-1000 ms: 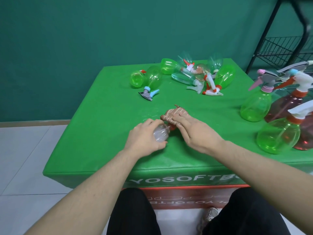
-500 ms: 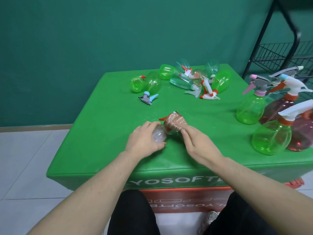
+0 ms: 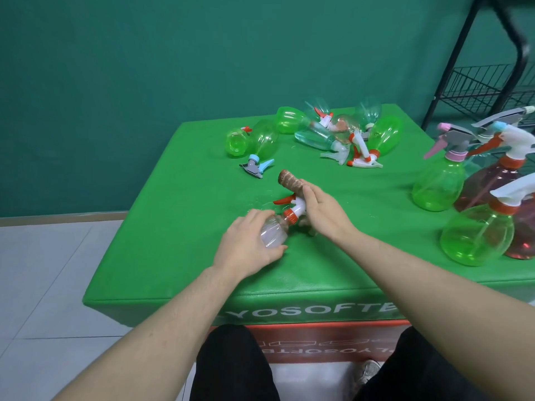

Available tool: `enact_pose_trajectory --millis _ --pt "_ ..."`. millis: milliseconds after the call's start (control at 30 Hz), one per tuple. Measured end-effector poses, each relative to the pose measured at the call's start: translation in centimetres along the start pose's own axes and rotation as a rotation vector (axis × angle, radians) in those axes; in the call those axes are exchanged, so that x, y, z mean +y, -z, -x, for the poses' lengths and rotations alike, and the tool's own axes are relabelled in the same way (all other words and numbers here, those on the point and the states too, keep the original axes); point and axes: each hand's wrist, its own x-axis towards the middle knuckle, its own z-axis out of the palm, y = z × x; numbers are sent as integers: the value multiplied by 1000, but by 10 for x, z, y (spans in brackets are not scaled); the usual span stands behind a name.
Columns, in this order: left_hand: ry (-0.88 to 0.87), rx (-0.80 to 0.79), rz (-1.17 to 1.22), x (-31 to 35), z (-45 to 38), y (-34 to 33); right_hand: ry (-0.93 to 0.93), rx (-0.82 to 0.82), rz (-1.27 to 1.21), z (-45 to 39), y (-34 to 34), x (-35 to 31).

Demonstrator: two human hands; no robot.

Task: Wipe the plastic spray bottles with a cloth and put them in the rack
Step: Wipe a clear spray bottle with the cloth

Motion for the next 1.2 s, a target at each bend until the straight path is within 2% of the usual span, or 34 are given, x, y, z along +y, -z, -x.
enact_pose_trajectory --millis 167,300,367,533,700,833,1000,1200 --pt "14 -53 30 1 1 8 -189 32 -213 -13 6 -5" --pt "76 -117 -81 1 1 17 -387 80 -753 -2 9 0" --pt "109 -141 -129 1 0 20 -416 96 -878 4 13 2" --pt "155 -108 0 4 2 15 -469 74 -1042 17 24 6" --pt "149 -51 96 3 6 14 -540 5 -1088 28 26 11" --pt "225 15 515 -3 11 10 -530 39 -1063 31 23 13" --pt "268 11 975 -3 12 -1 -464 63 -978 23 10 8" --pt "316 -109 1331 -11 7 -14 -460 76 -910 6 2 -6"
